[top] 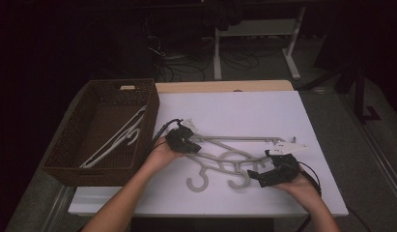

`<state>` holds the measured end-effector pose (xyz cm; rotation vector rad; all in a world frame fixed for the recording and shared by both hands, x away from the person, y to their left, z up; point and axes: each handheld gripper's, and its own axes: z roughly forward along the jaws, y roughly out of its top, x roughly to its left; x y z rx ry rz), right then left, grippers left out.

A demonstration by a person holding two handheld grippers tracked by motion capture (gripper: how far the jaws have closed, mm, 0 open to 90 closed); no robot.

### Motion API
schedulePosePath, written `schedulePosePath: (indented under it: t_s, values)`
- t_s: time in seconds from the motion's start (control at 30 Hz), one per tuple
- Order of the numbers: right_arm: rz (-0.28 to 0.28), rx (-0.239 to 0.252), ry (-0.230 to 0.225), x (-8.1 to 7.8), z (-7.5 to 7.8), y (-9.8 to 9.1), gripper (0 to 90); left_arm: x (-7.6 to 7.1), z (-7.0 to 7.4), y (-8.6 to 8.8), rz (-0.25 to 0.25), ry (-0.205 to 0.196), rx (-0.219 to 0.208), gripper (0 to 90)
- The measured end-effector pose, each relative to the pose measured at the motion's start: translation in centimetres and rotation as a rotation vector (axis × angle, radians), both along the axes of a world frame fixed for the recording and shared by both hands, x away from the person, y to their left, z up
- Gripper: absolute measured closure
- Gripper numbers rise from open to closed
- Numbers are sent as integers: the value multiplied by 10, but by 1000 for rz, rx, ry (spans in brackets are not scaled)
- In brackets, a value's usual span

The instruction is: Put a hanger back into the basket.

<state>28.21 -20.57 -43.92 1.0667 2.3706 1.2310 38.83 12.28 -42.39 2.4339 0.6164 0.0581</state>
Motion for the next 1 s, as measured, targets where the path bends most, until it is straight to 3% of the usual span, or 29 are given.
schedulePosePath:
  t_s: [0.23, 0.33, 0.43, 0.57, 0.8, 1.0]
  values:
    - [0, -1, 1, 0, 0, 0, 0, 3, -4, -3, -8, 3, -14, 900]
    - [-1, 0, 0, 0, 0, 0, 1, 1, -6, -8, -35, -11, -43, 898]
    - [-4, 1, 1, 0, 0, -1, 1, -1, -4, -14, -61, -11, -68, 832]
    - [-1, 0, 0, 0, 0, -1, 1, -4, -3, -23, -112, -17, -67, 733]
    - [0, 1, -2, 0, 0, -1, 1, -11, -10, -39, -192, -19, -16, 678]
    - [0, 3, -1, 0, 0, -1, 1, -13, -11, -44, -226, -62, 26, 707]
